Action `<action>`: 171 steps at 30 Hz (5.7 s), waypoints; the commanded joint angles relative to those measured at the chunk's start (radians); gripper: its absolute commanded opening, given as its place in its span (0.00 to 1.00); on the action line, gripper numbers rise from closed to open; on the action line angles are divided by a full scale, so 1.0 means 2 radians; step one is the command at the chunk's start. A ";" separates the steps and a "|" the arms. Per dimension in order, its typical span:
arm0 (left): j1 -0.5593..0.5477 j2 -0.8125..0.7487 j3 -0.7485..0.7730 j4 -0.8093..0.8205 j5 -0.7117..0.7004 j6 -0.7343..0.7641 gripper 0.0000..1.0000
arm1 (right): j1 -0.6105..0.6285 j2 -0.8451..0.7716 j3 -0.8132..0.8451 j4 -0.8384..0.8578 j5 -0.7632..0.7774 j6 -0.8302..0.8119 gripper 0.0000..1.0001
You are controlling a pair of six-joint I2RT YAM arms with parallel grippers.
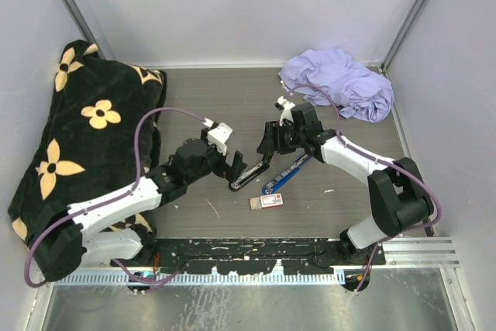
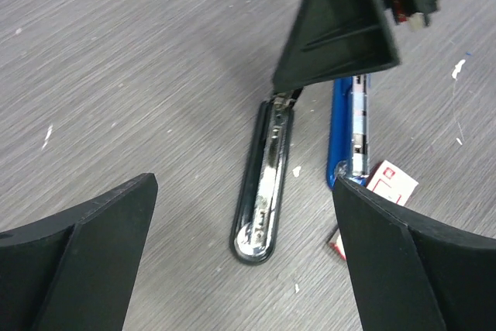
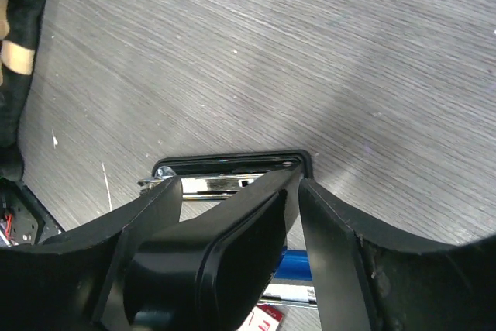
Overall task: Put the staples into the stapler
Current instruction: Close the stapler at the center of the board, then move the stapler to the center of the board.
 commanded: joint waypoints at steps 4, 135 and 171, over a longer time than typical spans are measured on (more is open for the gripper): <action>0.046 -0.078 -0.019 -0.104 0.014 -0.050 0.99 | 0.026 -0.045 0.030 -0.006 0.011 -0.026 0.69; 0.006 0.111 0.025 0.005 0.135 -0.040 0.71 | 0.057 -0.169 -0.040 -0.062 0.199 0.048 0.64; -0.025 0.137 0.074 -0.116 -0.022 -0.053 0.52 | 0.039 -0.170 -0.073 -0.043 0.161 0.045 0.67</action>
